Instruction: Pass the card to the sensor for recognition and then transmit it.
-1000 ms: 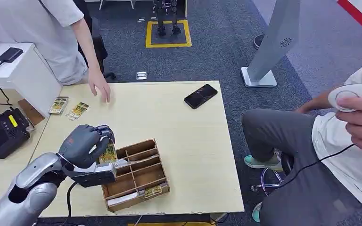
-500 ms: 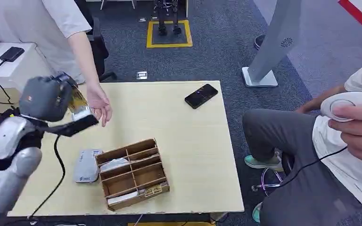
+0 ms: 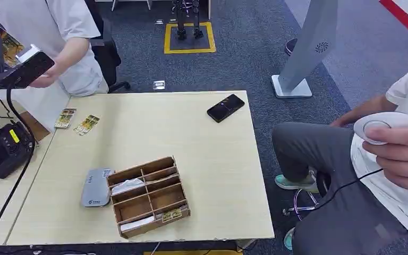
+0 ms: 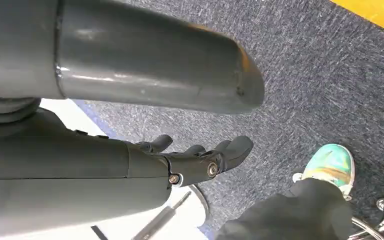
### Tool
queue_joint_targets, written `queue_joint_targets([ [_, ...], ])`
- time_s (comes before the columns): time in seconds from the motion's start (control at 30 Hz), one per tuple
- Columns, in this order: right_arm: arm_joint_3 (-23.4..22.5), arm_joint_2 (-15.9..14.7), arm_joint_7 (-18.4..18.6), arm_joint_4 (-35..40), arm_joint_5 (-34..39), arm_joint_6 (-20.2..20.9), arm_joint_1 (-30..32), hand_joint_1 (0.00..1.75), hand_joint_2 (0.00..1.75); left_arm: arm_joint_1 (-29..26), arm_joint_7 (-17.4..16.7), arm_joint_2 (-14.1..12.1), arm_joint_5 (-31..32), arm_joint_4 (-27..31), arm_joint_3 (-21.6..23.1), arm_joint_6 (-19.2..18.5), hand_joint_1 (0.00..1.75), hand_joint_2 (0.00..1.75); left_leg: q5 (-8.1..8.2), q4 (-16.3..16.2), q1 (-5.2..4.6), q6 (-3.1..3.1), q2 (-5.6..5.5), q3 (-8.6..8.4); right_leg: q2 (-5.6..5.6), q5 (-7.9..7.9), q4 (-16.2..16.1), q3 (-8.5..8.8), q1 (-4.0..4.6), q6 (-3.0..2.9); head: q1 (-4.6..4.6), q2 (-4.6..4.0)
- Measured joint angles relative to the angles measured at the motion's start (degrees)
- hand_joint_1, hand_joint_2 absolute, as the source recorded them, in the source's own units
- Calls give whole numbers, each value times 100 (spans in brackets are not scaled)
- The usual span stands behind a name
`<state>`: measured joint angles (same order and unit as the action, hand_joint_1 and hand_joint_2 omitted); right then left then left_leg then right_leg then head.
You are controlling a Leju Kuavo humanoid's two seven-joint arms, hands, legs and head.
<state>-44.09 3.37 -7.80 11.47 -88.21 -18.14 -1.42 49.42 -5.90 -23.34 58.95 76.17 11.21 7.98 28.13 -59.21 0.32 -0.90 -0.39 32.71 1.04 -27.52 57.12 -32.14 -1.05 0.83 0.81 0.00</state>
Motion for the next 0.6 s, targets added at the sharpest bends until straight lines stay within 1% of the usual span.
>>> queue_joint_targets([
  [0.13,11,0,11,0,0,2,-2,0,0,104,0,4,-7,-173,-39,17,175,175,0,0,0,0,1,0,1,0,0,0,-1,0,0,0],
  [0.3,11,0,13,0,0,2,-3,0,0,114,0,4,-7,-196,-52,17,175,175,0,0,0,0,1,0,1,0,0,0,-1,0,0,0],
  [0.4,11,0,11,0,0,0,-5,0,0,140,15,24,-15,-365,-85,48,175,175,0,0,-1,0,1,0,1,0,0,0,-1,0,0,0],
  [0.6,11,0,2,0,2,-4,-14,0,0,140,44,63,-11,-481,-90,85,175,175,0,0,-1,0,1,0,1,0,0,0,-1,0,-2,0],
])
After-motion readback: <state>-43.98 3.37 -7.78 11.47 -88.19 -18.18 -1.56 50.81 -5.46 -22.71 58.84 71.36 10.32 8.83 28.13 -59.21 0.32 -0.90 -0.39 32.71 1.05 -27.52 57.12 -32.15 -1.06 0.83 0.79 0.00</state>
